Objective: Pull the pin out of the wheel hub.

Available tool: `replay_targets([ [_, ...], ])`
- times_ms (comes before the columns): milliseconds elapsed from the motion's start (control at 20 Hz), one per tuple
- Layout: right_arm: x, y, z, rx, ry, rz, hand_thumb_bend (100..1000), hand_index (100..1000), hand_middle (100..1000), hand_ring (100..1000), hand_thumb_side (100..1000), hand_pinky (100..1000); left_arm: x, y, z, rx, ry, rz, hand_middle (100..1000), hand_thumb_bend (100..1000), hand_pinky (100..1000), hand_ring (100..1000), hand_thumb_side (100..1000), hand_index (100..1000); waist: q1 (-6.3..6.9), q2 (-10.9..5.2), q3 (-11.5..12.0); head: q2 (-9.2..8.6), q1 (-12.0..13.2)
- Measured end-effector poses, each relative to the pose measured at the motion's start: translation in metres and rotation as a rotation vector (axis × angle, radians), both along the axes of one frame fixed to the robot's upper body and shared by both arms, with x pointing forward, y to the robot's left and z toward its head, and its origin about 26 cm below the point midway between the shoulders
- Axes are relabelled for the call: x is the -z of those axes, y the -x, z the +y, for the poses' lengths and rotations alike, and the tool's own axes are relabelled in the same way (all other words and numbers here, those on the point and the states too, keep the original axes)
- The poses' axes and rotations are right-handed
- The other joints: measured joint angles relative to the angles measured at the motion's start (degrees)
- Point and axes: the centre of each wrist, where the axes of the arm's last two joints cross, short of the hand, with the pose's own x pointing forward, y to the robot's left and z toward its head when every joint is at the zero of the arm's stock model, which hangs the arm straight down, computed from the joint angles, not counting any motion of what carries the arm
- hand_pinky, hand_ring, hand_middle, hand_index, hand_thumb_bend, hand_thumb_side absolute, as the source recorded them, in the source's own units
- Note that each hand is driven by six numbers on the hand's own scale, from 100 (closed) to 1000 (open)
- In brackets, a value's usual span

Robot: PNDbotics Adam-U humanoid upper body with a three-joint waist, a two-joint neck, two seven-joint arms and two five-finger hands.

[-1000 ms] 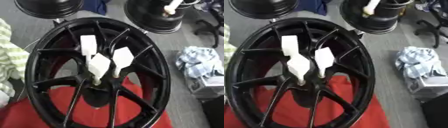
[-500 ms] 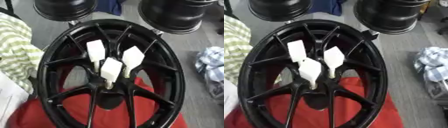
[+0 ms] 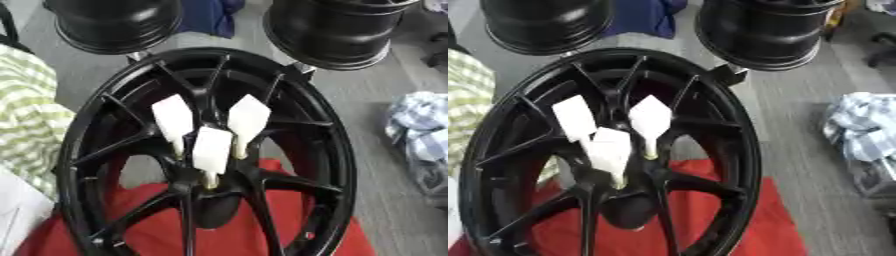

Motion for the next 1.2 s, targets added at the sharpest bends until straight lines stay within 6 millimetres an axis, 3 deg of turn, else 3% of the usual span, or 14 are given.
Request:
replay_targets([
  [200,-0.004,0.000,0.002,0.003,0.017,0.001,100,903,891,860,210,948,0.000,0.000,0.000,0.001,0.000,0.000,698,100,646,751,797,748,-0.17,-0.02,-0.1,0.29,-0.5],
  [400,-0.007,-0.002,0.005,0.025,0.015,-0.006,100,879,821,820,198,935,-0.001,0.000,0.000,0.002,0.000,-0.002,697,100,646,750,798,748,-0.61,-0.02,0.0,0.67,-1.1],
  [500,-0.011,-0.003,0.009,0.030,0.015,-0.039,100,851,772,779,239,929,-0.001,0.000,0.000,0.002,0.000,-0.003,696,100,645,750,798,747,-0.69,-0.02,0.3,0.70,-1.2],
  [550,-0.016,-0.004,0.012,0.023,0.017,-0.071,100,830,735,750,301,926,-0.002,-0.001,-0.001,0.003,0.000,-0.004,696,100,645,750,798,747,-0.72,-0.02,0.4,0.71,-1.2],
  [700,-0.037,-0.010,0.034,-0.053,0.011,-0.221,100,796,679,701,428,922,-0.004,-0.002,-0.002,0.011,0.001,-0.011,696,100,645,751,796,747,-0.78,-0.02,0.8,0.78,-1.1],
  [950,-0.069,-0.018,0.078,-0.268,-0.038,-0.509,100,764,638,665,470,916,-0.011,-0.006,-0.008,0.049,0.002,-0.036,694,100,644,751,792,747,-1.20,-0.02,1.4,1.03,-0.4],
  [1200,-0.076,-0.028,0.100,-0.392,-0.113,-0.669,100,764,636,665,506,930,-0.018,-0.011,-0.015,0.095,0.013,-0.073,694,100,644,750,785,747,-1.92,-0.02,2.0,2.03,0.6],
])
